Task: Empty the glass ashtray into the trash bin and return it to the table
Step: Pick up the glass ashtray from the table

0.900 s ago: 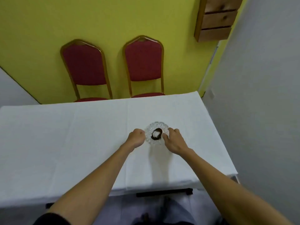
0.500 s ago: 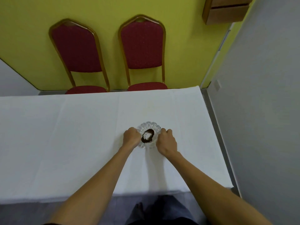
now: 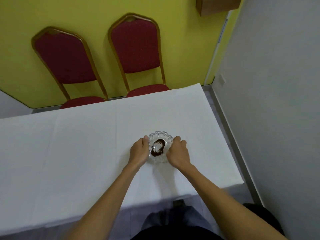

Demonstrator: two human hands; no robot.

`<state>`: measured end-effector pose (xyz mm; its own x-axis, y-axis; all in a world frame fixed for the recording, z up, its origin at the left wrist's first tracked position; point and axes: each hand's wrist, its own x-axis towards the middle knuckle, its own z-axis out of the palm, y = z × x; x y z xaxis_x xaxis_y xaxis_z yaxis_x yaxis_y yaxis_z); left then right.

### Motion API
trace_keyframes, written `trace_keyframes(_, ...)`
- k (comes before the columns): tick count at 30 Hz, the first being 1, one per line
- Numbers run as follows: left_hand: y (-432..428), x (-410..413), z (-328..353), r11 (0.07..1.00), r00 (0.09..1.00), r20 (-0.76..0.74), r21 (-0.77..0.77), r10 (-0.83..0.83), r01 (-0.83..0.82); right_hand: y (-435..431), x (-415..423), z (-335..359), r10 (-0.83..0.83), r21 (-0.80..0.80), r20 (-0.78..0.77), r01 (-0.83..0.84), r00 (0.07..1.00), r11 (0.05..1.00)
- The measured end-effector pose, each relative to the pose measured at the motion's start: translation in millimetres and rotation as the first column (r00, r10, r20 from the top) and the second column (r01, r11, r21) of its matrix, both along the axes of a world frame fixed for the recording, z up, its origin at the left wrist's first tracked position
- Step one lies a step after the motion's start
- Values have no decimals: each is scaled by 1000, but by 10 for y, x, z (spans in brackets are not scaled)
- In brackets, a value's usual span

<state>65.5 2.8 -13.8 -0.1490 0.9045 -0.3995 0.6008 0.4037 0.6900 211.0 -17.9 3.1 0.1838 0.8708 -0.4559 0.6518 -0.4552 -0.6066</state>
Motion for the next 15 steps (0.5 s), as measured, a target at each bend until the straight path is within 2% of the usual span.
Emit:
trace_keyframes(10, -249, 360, 154, 923, 932, 3, 141, -362, 358, -707, 327, 220, -255, 117, 6, 253, 967, 960)
trace_keyframes(15, -524, 480, 196, 842, 855, -30, 163, -517, 515, -1211, 398, 240, -427, 223, 8, 415, 904, 882)
